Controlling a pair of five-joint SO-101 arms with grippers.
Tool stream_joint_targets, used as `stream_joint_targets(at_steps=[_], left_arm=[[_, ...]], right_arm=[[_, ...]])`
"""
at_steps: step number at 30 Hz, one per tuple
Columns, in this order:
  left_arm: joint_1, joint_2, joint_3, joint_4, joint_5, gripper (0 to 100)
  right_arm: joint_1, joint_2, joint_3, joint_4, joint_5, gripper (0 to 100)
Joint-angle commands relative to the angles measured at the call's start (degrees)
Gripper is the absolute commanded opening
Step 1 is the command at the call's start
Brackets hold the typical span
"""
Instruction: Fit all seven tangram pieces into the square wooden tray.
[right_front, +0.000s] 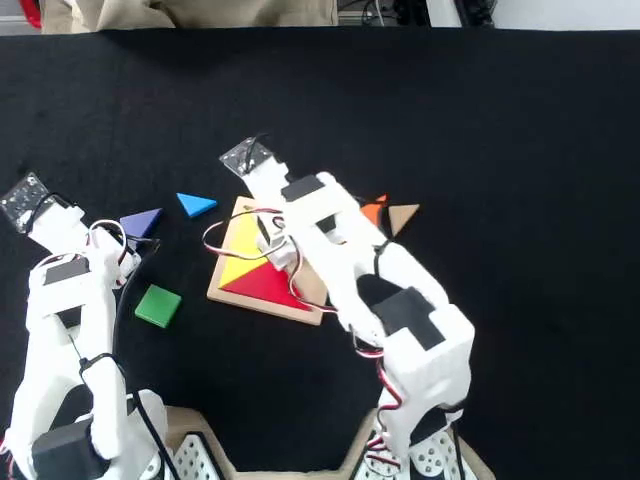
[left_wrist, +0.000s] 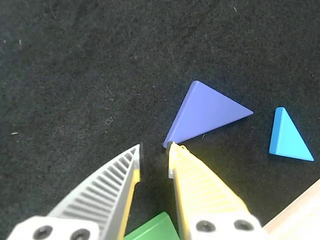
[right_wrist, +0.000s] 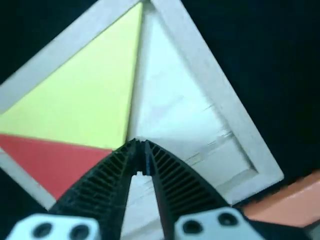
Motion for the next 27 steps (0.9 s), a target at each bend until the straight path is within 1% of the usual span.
stream_joint_targets(at_steps=[1,2,6,11,14,20,27], left_arm=[[0.8,-1.8,-0.4,-1.1,-0.6,11],[0.8,-1.8,-0.4,-1.1,-0.6,11],[0.8,-1.8,-0.4,-1.1,-0.6,11],[0.8,-1.8,-0.3,-1.1,-0.6,11],[0.8,-1.8,-0.3,-1.1,-0.6,11],[0.9,-1.8,-0.3,-1.1,-0.6,11],[1.5,-1.8,-0.3,-1.1,-0.6,11]], right_arm=[[7.4,-7.2,-1.3,1.5,0.7,1.1],[8.6,-7.3,-1.2,1.8,0.7,1.1],[8.8,-3.3,-0.8,2.4,0.7,1.1],[9.9,3.6,-5.8,3.9,1.6,1.1],[10.5,7.2,-11.5,7.8,3.6,1.1],[12.7,14.8,-24.0,12.5,3.6,1.1],[11.3,24.4,-41.7,19.0,7.7,1.1]])
